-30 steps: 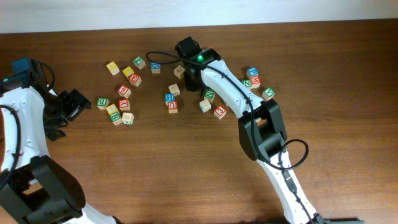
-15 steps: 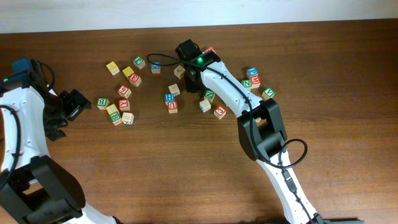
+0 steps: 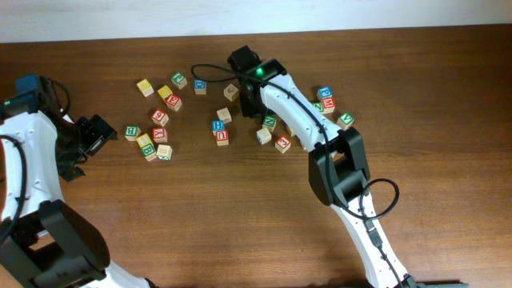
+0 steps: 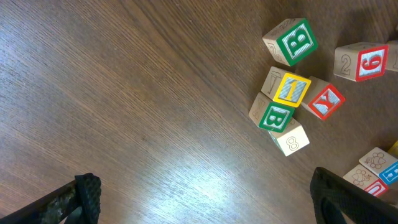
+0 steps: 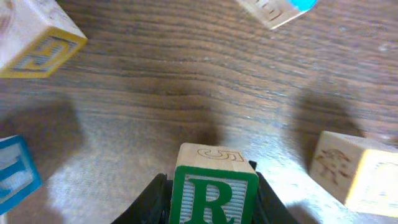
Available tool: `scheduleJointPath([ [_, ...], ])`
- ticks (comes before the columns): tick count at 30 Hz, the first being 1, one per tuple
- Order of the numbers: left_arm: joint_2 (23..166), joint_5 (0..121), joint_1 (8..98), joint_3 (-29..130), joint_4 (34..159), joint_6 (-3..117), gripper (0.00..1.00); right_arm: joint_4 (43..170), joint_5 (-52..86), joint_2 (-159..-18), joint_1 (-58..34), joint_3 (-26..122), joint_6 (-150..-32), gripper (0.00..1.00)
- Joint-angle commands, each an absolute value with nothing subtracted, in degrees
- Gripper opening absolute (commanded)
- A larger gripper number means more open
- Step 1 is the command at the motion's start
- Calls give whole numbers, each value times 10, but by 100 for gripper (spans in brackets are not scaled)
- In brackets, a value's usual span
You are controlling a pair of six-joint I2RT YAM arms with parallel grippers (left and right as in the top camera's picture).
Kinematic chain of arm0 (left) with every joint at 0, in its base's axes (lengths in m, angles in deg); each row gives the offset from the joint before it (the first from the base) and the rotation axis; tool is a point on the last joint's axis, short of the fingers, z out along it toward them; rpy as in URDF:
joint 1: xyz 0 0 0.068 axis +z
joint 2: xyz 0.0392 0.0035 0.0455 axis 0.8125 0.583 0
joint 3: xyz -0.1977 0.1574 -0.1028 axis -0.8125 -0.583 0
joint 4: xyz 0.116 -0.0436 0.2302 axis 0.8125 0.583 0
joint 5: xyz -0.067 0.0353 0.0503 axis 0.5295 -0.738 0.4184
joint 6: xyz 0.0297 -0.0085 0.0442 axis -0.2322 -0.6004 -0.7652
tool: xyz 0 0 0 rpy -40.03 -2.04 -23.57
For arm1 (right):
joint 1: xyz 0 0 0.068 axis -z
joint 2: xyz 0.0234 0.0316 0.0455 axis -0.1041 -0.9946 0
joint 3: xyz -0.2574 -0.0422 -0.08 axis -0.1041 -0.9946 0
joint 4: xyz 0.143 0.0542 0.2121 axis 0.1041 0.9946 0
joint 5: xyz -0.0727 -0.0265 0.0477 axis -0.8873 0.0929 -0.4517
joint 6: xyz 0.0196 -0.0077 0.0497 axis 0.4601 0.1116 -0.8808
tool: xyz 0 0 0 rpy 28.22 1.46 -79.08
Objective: Spell out RSS
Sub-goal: 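Carry the green R block toward the front and lower it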
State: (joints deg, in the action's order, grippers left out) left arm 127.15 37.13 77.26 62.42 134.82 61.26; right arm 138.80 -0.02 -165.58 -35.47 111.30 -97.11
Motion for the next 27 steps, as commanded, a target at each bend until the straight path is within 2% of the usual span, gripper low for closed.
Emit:
scheduleJointPath([
  [1, 1260, 373, 774, 632, 1349, 622, 99, 1449, -1, -1612, -352, 1193, -975, 24],
  [7, 1260, 373, 774, 632, 1349, 622, 99, 1614, 74, -1562, -356, 1314, -975, 18],
  [12, 1260, 373, 774, 632, 1349, 622, 99, 1707, 81, -1543, -373, 1325, -975, 18],
  [13, 1260, 373, 774, 632, 1349, 622, 99, 1707, 95, -1543, -378, 1321, -960, 13],
  [21, 1260, 373, 774, 632, 1349, 622, 99, 1708, 165, -1483, -418, 1315, -946, 13],
  [27, 1260, 373, 774, 632, 1349, 622, 99, 1707, 123, -1291, -454, 1181, -922, 14],
])
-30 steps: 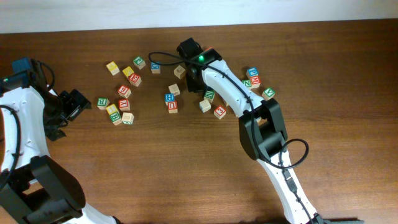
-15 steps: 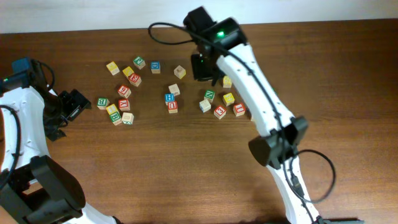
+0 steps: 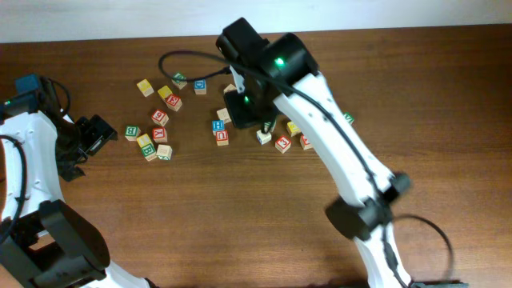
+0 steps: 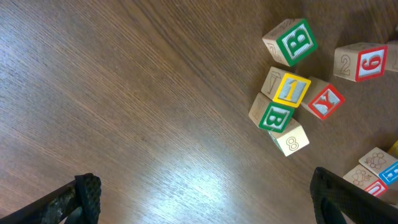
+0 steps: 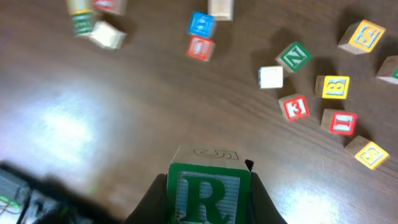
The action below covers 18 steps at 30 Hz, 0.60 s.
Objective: Spell out RSS
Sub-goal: 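Carry the green R block toward the front and lower it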
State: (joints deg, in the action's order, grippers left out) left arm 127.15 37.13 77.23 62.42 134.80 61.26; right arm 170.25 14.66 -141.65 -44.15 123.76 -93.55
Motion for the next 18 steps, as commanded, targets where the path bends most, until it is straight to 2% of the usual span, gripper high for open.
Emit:
scheduleJointPath([
  [1, 1260, 373, 774, 632, 1349, 622, 99, 1707, 116, -1257, -454, 1148, -924, 15],
  [5, 1260, 373, 774, 632, 1349, 622, 99, 1700, 112, -1137, -454, 986, -975, 15],
  [9, 1260, 373, 774, 632, 1349, 622, 99, 1638, 108, -1119, -454, 882, -1026, 15],
  [18, 1260, 373, 774, 632, 1349, 622, 99, 1343, 98, -1187, -454, 593, -1211, 14],
])
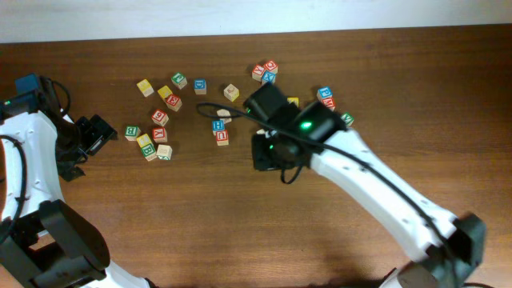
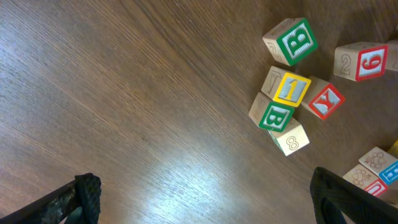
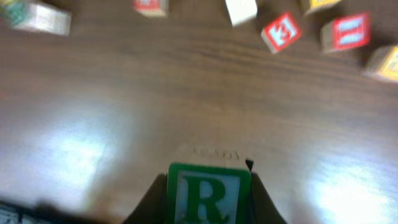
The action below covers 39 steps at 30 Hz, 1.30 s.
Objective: Spell out RSS
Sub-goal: 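Carry the green R block toward the front and lower it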
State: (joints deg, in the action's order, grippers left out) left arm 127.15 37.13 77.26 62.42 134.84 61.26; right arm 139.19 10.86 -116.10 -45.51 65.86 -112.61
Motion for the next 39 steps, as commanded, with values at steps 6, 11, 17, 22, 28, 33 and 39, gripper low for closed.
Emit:
scheduleJointPath([
  [6, 1260, 373, 774, 632, 1349, 622, 99, 1226, 99, -1275, -490, 529, -1214, 14],
  [11, 1260, 373, 774, 632, 1349, 622, 99, 1185, 69, -1328, -533, 529, -1218, 15],
  [17, 1260, 373, 774, 632, 1349, 622, 99, 1162, 56, -1331, -541, 529, -1224, 16],
  [22, 1260, 373, 774, 632, 1349, 622, 99, 1143, 49, -1331, -547, 529, -1236, 16],
  [28, 1260, 373, 774, 632, 1349, 622, 99, 1144, -5, -1333, -583, 529, -1245, 27],
  [33, 1260, 373, 774, 632, 1349, 622, 99, 1145, -17, -1333, -588, 529, -1244, 29],
  [39, 1260, 373, 774, 632, 1349, 622, 99, 1145, -19, -1333, -588, 529, -1244, 29],
])
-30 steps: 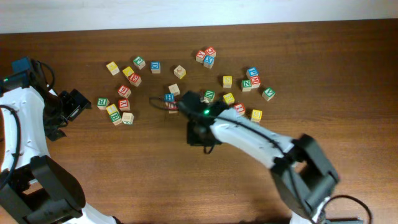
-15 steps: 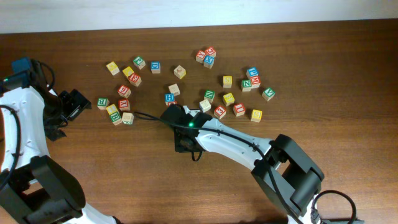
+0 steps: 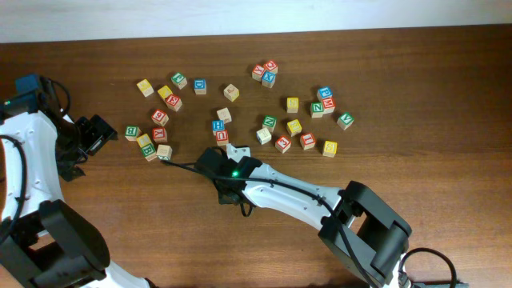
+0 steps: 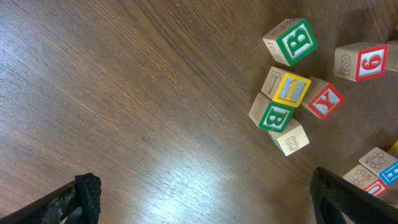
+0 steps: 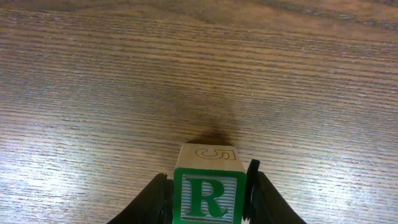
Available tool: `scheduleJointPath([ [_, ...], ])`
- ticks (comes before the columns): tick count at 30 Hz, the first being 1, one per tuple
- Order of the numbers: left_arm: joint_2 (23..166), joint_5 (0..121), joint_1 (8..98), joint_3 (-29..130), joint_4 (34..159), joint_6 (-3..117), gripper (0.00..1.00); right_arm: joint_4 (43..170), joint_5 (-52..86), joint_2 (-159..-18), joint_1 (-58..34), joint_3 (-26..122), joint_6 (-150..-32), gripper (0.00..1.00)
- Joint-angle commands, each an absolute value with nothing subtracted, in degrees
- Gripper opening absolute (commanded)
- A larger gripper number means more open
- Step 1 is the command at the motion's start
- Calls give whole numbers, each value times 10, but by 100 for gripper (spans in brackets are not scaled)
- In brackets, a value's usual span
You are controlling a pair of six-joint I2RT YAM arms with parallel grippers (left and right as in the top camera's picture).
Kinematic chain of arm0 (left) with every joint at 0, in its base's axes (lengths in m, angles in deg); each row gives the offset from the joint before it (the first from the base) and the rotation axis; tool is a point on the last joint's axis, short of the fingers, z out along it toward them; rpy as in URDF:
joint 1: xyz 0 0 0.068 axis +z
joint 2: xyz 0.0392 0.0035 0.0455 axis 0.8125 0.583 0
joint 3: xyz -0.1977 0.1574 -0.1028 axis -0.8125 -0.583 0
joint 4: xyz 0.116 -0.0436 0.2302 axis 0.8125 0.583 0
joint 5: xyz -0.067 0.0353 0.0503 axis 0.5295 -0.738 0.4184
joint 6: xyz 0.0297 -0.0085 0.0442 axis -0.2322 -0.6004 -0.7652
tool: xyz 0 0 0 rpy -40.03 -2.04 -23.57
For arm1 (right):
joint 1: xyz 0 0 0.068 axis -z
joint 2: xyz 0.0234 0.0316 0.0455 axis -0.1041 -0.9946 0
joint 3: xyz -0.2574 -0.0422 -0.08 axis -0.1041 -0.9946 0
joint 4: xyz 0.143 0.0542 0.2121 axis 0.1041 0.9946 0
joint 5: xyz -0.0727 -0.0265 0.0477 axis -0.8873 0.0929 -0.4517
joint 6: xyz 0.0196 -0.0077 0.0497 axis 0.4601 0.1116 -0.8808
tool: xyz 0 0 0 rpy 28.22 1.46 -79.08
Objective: Spell out RSS
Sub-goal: 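Carry the green R block toward the front and lower it, then open the right gripper to release the R block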
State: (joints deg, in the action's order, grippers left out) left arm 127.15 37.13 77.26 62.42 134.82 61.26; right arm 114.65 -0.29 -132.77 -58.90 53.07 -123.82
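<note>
A wooden block with a green R (image 5: 208, 198) and a 5 on its top face sits between the fingers of my right gripper (image 5: 208, 186), which is shut on it. The block is low over bare wood, its shadow right beneath it; whether it touches the table cannot be told. In the overhead view the right gripper (image 3: 225, 189) is in front of the scattered letter blocks (image 3: 276, 120), left of centre, and hides the R. My left gripper (image 4: 205, 199) is open and holds nothing, at the table's left side (image 3: 92, 134).
A small cluster of blocks (image 4: 286, 102) lies just right of the left gripper, with a green B, a yellow 1, a red X and an 8. More blocks are strewn across the back of the table (image 3: 448, 160). The right arm's cable (image 3: 180, 166) trails leftward.
My right gripper, still holding the R block, has moved left and nearer the front edge and now sits much lower over the wood. The left arm has not moved.
My right gripper was shut on the R block down among the scattered blocks at the back. Then it held it high above them. Then it was over bare wood in front of the blocks, and now it is low, left of centre.
</note>
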Motion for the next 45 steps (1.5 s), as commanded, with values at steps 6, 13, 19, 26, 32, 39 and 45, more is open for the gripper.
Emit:
scheduleJointPath([
  [6, 1260, 373, 774, 632, 1349, 622, 99, 1144, -14, -1333, -588, 529, -1251, 30],
  [13, 1260, 373, 774, 632, 1349, 622, 99, 1134, 5, -1333, -588, 529, -1262, 30],
  [19, 1260, 373, 774, 632, 1349, 622, 99, 1134, 5, -1333, -588, 529, -1262, 29],
  [26, 1260, 373, 774, 632, 1349, 622, 99, 1138, -6, -1333, -587, 529, -1261, 26],
  [32, 1260, 373, 774, 632, 1349, 622, 99, 1136, -6, -1333, -587, 529, -1255, 27],
  [39, 1260, 373, 774, 632, 1349, 622, 99, 1136, -6, -1333, -587, 529, -1254, 53],
  [45, 1260, 373, 774, 632, 1349, 622, 99, 1141, -4, -1329, -576, 531, -1241, 67],
])
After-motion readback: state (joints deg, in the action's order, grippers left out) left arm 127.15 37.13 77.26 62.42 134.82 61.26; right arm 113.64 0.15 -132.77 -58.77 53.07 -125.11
